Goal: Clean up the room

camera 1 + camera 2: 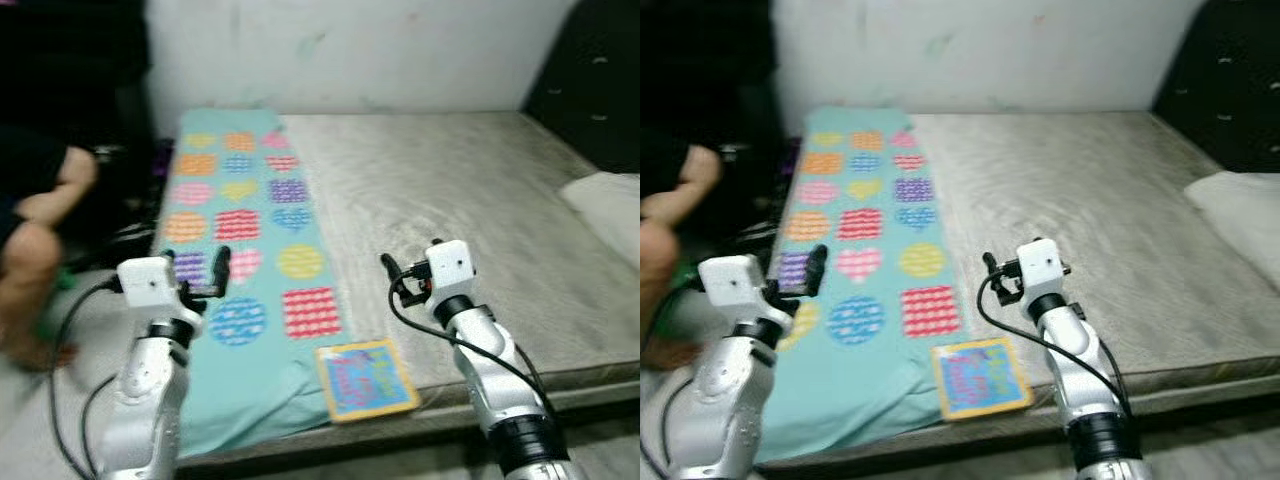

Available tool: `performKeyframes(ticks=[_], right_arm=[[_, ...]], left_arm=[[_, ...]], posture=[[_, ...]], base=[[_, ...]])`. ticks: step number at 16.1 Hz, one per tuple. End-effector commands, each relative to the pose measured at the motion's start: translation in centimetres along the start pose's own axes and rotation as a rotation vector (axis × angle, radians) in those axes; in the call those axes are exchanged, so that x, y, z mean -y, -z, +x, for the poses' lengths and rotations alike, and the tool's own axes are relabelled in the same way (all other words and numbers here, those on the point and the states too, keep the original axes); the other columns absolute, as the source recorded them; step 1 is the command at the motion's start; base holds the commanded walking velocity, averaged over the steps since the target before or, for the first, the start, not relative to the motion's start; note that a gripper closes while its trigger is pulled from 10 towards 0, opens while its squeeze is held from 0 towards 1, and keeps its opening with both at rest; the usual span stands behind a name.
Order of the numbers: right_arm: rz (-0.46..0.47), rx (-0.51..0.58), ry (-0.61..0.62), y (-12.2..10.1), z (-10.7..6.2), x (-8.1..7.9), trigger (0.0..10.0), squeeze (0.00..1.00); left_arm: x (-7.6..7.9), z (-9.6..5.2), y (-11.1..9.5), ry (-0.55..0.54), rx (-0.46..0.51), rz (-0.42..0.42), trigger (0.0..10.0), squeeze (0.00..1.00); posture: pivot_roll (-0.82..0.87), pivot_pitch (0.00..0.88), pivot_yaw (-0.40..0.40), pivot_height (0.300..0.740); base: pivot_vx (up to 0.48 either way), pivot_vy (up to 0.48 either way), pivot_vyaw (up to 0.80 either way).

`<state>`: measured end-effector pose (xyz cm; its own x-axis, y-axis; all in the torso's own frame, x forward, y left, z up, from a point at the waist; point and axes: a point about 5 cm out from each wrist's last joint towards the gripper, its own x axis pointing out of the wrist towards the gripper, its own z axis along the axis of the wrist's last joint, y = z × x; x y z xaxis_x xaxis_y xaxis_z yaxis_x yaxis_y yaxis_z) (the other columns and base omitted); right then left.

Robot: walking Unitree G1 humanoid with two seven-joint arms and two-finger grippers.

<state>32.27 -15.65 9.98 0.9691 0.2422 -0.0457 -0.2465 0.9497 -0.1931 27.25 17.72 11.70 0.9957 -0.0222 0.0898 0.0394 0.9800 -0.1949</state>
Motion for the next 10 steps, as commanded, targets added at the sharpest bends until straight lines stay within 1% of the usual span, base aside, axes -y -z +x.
performKeyframes(ticks=[1, 6, 8, 10], right_arm=[[-0.011, 0.015, 0.012, -0.45, 0.21, 0.55, 10.0, 0.00], [-0.020, 0.014, 0.007, -0.49, 0.29, 0.58, 10.0, 0.00], [-0.022, 0.013, 0.007, -0.43, 0.27, 0.59, 10.0, 0.00], [-0.021, 0.014, 0.007, -0.45, 0.27, 0.58, 10.0, 0.00]], left_arm=[[0.58, 0.01, 0.40, 0.017, -0.016, -0.004, 10.0, 0.00], [0.58, -0.04, 0.45, 0.017, -0.019, -0.002, 10.0, 0.00], [0.48, -0.05, 0.50, 0.004, -0.020, -0.021, 10.0, 0.00], [0.49, -0.04, 0.42, 0.006, -0.017, -0.019, 10.0, 0.00]], posture=[[-0.05, 0.000, -0.039, 0.740], [-0.05, 0.000, -0.037, 0.740], [-0.05, 0.000, -0.037, 0.740], [-0.05, 0.000, -0.036, 0.740]], base=[[0.000, -0.281, 0.00], [0.000, -0.269, 0.00], [0.000, 0.000, 0.00], [0.000, 0.000, 0.00]])
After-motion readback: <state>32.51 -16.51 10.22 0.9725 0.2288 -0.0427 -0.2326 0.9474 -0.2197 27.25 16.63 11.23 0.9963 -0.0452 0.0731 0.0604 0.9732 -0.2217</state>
